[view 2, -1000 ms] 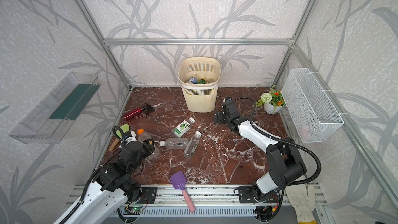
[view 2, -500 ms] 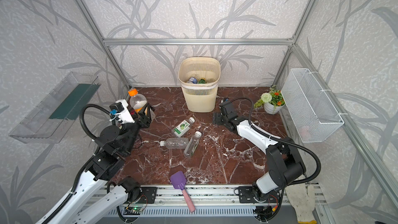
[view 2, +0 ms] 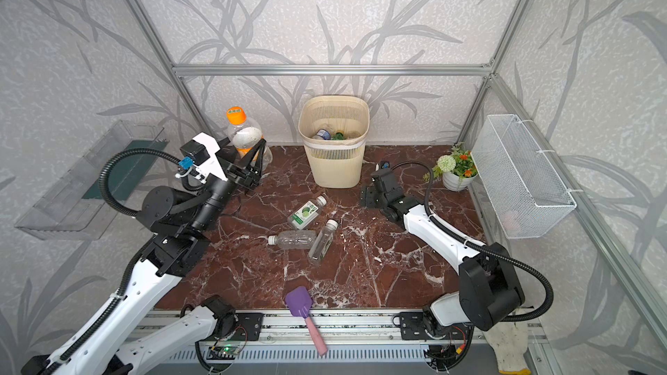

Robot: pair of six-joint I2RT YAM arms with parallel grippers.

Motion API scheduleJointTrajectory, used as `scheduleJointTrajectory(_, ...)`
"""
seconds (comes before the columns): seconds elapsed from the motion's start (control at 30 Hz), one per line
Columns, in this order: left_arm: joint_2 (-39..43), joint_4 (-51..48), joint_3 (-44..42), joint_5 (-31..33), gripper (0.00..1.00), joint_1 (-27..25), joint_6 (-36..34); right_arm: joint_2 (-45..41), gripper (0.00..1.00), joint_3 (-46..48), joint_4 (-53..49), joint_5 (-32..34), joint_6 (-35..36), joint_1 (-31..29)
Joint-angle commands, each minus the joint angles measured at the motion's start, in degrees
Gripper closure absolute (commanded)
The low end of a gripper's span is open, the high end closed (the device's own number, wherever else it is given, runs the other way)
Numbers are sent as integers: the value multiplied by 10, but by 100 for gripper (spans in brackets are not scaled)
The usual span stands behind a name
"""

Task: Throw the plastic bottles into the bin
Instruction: 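Lift the orange-capped bottle with the left gripper and carry it over the bin, then open the left gripper to drop the orange-capped bottle into the bin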

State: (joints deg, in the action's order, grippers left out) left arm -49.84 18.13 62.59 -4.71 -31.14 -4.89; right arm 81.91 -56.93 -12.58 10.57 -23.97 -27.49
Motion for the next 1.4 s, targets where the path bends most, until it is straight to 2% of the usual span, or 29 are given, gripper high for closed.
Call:
scheduleJointTrajectory(0.0,-3,23,38,-70,43,-1,-52,-18,9,7,-15,15,5,-3)
scheduleJointTrajectory(0.4,-37,24,101,-146,44,-2,-112,-36,9,12,-17,24,4,-3)
scheduleJointTrajectory(0.47,-54,34,114,-136,44,-2,-125,-41,9,18,-11,26,3,-3)
scheduleJointTrajectory(0.57,-139,25,183,-71,44,0,-143,-42,9,19,-2,22,0,-5)
scheduleJointTrajectory(0.6,-187,-1,233,-33,44,1,-144,-39,9,17,0,21,0,-8)
scheduleJointTrajectory(0.67,-305,-92,356,-16,42,19,-121,-31,9,12,1,21,-1,-14)
scheduleJointTrajectory(0.7,-380,-163,458,-26,31,35,-81,-29,9,12,1,22,-3,-19)
scheduleJointTrajectory(0.73,-448,-298,582,-36,23,47,-51,-29,9,11,1,22,-5,-22)
scheduleJointTrajectory(0.77,-537,-456,747,-42,16,54,-33,-31,9,12,0,21,-7,-27)
scheduleJointTrajectory(0.8,-624,-575,910,-44,1,59,-17,-37,9,17,3,25,-7,-33)
scheduleJointTrajectory(0.87,-775,-713,1174,-25,1,61,-2,-49,9,33,11,34,-10,-40)
scheduleJointTrajectory(0.93,-711,-652,1004,-1,1,63,7,-60,9,45,15,35,-13,-41)
scheduleJointTrajectory(1.0,-588,-528,811,14,1,64,5,-64,9,44,10,37,-8,-40)
scheduleJointTrajectory(1.07,-517,-442,684,22,1,65,4,-64,9,43,10,40,-3,-40)
scheduleJointTrajectory(1.37,-439,-467,594,84,1,69,-37,-36,8,18,14,49,-38,-54)
